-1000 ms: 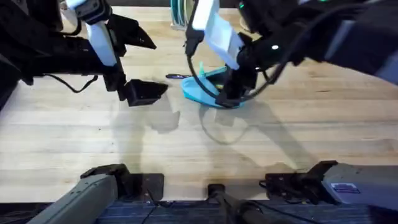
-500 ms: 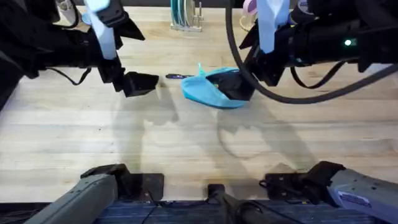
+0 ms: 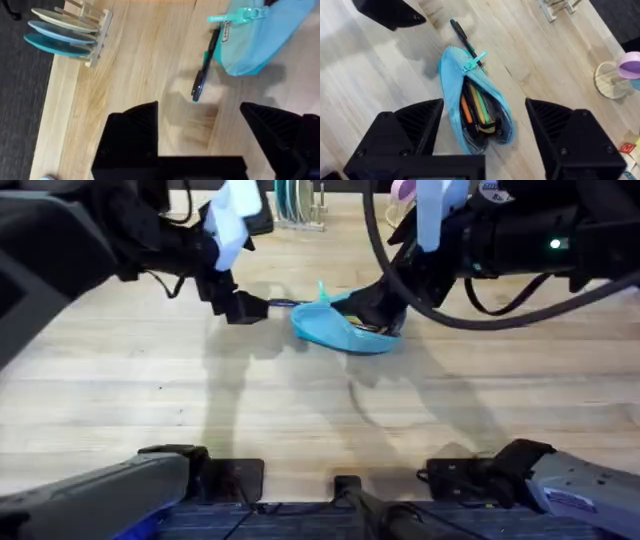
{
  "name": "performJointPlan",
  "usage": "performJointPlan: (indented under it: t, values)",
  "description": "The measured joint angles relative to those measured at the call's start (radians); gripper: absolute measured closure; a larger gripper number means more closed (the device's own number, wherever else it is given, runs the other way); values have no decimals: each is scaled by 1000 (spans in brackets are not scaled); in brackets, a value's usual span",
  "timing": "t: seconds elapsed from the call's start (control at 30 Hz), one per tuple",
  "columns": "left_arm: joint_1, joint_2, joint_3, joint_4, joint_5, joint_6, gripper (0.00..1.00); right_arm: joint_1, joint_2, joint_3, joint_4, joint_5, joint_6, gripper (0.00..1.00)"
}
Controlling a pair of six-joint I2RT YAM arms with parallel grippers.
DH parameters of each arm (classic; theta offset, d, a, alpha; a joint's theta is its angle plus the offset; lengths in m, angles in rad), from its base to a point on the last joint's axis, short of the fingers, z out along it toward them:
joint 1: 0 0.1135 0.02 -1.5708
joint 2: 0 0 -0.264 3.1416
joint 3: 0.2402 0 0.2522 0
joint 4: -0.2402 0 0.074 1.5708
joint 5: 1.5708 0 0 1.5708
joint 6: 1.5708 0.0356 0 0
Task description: Unzip the bag, pick up the pens from the table one at a time and place them inside, then zip the bag closed.
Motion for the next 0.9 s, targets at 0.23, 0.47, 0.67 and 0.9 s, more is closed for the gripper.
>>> performJointPlan:
  t: [0.23, 0.47, 0.67, 0.9]
  values:
    - [-31, 97, 0, 85, -45, -4, 10, 0, 0, 0, -3, 4, 32, 6]
    - [-34, 184, 0, 93, -59, -5, 7, 0, 3, 0, -8, 4, 38, 5]
    - [-34, 193, 0, 87, -64, -5, 7, 0, 26, 0, -48, 3, 43, 5]
    - [-69, 205, 0, 107, -74, -4, 8, 0, 29, 0, -48, 4, 46, 6]
